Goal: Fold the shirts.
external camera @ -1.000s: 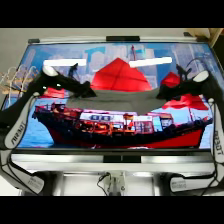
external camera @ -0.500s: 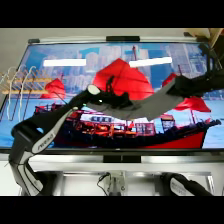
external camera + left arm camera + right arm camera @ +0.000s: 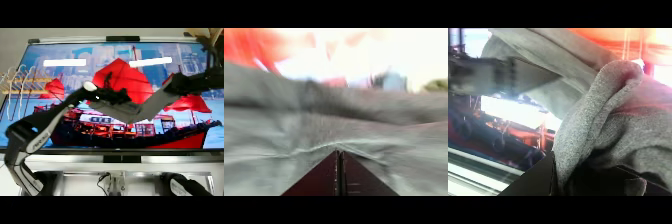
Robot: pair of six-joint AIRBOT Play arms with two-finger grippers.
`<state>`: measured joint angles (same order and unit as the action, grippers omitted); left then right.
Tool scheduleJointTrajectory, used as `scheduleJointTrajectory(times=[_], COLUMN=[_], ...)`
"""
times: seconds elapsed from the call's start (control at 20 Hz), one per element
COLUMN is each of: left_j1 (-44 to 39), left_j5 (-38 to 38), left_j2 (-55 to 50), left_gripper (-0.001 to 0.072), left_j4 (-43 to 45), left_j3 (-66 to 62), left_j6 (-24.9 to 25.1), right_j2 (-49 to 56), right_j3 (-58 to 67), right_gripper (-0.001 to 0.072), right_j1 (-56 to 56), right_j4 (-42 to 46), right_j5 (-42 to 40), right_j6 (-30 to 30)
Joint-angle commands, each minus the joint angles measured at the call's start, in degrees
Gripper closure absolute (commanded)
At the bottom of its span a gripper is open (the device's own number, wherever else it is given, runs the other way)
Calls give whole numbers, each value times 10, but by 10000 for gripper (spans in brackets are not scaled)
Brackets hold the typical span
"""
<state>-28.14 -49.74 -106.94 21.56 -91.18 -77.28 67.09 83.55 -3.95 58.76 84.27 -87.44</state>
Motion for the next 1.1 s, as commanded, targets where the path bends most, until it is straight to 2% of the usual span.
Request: scheduleJointTrajectory(times=[0.0, 0.15, 0.3, 0.35, 0.4, 0.45, 0.55, 0.65, 0.8, 0.9, 0.95, 1.0, 1.05], left_j1=[126, 245, 323, 335, 343, 344, 341, 336, 328, 327, 327, 327, 327], left_j5=[-61, -99, -132, -142, -155, -168, -198, -222, -223, -223, -224, -224, -224], left_j2=[95, 196, 274, 292, 306, 316, 328, 329, 329, 329, 329, 329, 329], left_gripper=[672, 671, 670, 670, 670, 670, 670, 670, 670, 670, 670, 670, 670], left_j4=[117, 143, 143, 146, 150, 158, 183, 210, 247, 252, 252, 252, 252], left_j3=[0, 0, 0, 0, 0, 0, 0, 2, 3, 3, 3, 3, 3], left_j6=[-20, -21, -21, -20, -20, -20, -20, -19, -19, -19, -19, -19, -19], right_j2=[59, 140, 245, 279, 309, 330, 333, 305, 247, 226, 216, 202, 188], right_j3=[1, 1, 1, 1, 1, 1, 1, 1, 1, -10, -37, -84, -138], right_gripper=[649, 649, 647, 521, 167, 41, 41, 41, 42, 100, 100, 99, 79], right_j1=[84, 189, 283, 304, 319, 325, 311, 266, 174, 114, 91, 71, 60], right_j4=[0, -10, -37, -66, -110, -155, -160, -99, 76, 213, 227, 203, 159], right_j5=[-123, -260, -392, -426, -455, -466, -448, -383, -203, -55, -18, -23, -63], right_j6=[-3, -12, -59, -64, -64, -61, -47, -47, -64, -77, -76, -74, -74])
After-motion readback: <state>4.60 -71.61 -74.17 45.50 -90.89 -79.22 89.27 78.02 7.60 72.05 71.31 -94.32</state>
